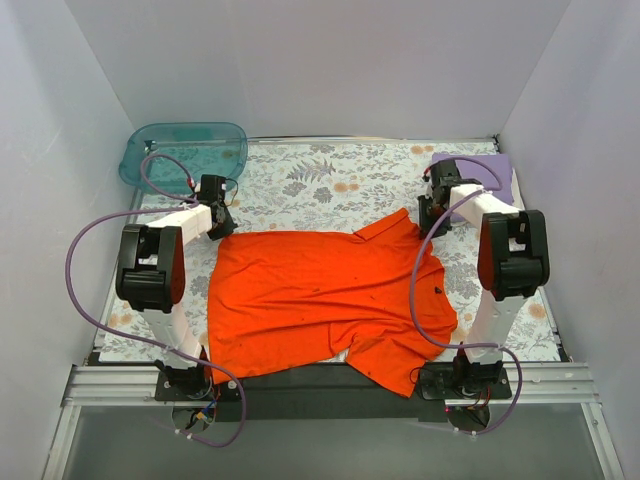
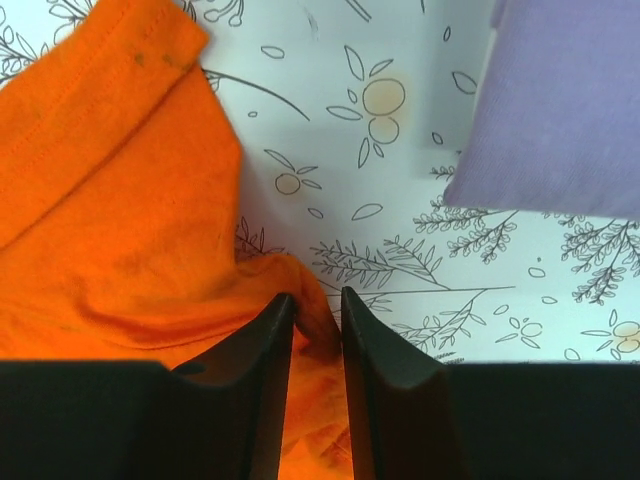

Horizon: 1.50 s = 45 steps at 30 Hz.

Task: Fold and stack the t-shirts
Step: Fold the tshirt

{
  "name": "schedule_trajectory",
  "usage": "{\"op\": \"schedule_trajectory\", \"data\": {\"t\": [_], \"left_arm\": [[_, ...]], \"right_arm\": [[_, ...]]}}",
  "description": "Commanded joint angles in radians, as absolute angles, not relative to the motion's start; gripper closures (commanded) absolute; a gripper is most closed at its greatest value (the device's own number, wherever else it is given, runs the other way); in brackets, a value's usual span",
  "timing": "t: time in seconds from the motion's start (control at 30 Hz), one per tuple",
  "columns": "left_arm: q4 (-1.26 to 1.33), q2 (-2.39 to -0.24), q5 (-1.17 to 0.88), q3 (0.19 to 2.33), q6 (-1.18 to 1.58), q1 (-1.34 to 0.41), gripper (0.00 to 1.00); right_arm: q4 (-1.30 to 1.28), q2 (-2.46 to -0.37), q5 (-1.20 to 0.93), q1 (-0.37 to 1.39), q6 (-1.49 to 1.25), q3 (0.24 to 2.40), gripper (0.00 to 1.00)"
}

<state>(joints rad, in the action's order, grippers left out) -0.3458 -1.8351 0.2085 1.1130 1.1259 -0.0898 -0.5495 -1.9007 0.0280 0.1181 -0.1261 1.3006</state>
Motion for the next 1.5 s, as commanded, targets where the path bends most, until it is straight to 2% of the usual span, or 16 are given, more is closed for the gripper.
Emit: {"op": "schedule_trajectory", "data": {"t": [0.0, 0.13, 0.27, 0.37, 0.47, 1.03, 1.47], "left_arm": [[-0.38, -1.868, 0.213, 1.147, 1.129, -0.083, 1.0], [-0.382, -1.873, 0.212, 1.15, 1.127, -0.081, 1.0], [-0.382, -1.875, 0.21, 1.147, 1.127, -0.08, 1.0], [-0.382, -1.876, 0.209, 1.155, 1.129, -0.075, 1.0], [-0.39, -1.878, 0.213, 1.184, 1.131, -0.064, 1.0], [-0.42, -1.875, 0.18, 1.367, 1.189, -0.009, 1.0], [-0.437, -1.767, 0.192, 1.315, 1.181, -0.005, 1.0]], "right_arm": [[-0.561, -1.922, 0.046, 0.117, -0.109, 1.362, 0.71], [-0.561, -1.947, 0.018, 0.117, -0.106, 1.377, 0.69], [-0.563, -1.962, 0.012, 0.117, -0.106, 1.378, 0.73], [-0.564, -1.965, 0.011, 0.115, -0.095, 1.397, 0.89], [-0.575, -1.968, 0.014, 0.112, -0.089, 1.445, 0.99], [-0.581, -2.025, -0.078, 0.046, -0.121, 1.655, 0.99], [-0.581, -1.945, -0.098, 0.029, -0.115, 1.608, 0.99]]}}
